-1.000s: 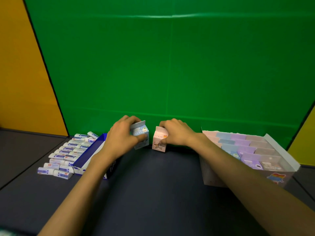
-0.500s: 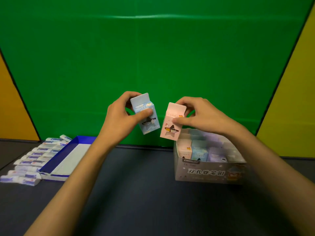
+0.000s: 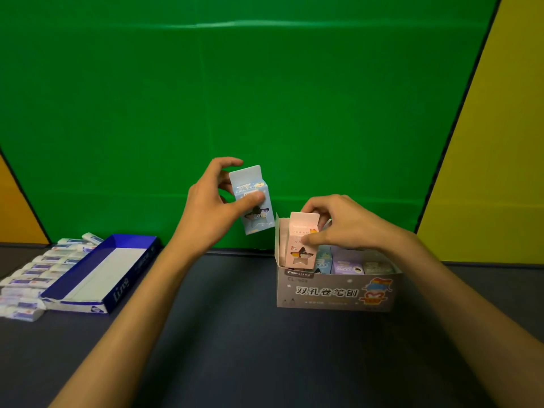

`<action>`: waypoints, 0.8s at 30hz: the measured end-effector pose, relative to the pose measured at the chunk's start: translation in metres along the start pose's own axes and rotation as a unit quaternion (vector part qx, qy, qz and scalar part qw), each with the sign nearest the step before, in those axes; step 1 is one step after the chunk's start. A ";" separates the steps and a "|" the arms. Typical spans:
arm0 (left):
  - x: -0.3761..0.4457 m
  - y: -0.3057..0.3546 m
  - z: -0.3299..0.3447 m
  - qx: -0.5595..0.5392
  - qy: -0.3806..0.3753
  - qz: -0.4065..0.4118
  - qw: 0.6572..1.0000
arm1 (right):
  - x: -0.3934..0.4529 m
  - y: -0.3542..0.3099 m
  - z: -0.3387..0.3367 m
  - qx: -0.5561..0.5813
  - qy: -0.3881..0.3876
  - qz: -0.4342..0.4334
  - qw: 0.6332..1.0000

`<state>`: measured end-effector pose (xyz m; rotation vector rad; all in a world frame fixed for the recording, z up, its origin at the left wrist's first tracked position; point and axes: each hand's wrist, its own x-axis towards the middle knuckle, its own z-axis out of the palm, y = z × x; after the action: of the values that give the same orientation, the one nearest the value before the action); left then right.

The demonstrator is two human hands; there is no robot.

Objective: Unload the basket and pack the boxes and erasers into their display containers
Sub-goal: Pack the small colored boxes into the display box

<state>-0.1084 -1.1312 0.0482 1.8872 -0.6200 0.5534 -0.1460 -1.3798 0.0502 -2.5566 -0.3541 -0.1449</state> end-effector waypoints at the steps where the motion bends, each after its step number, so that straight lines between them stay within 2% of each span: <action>1: 0.000 0.000 0.000 0.003 0.003 -0.002 1.000 | 0.000 0.000 0.002 0.007 -0.003 0.001 1.000; 10: -0.009 0.001 0.001 0.016 0.010 -0.014 1.000 | 0.004 -0.001 0.013 0.030 -0.029 -0.006 0.999; 18: -0.013 0.001 0.007 0.005 0.008 -0.006 1.000 | 0.009 0.010 0.037 -0.031 -0.048 -0.029 0.998; 24: -0.016 0.002 0.013 -0.005 -0.033 -0.011 0.999 | 0.012 0.019 0.053 -0.121 -0.040 -0.064 0.990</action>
<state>-0.1210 -1.1416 0.0348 1.9072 -0.6421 0.4747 -0.1281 -1.3640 -0.0020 -2.7851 -0.5618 -0.1394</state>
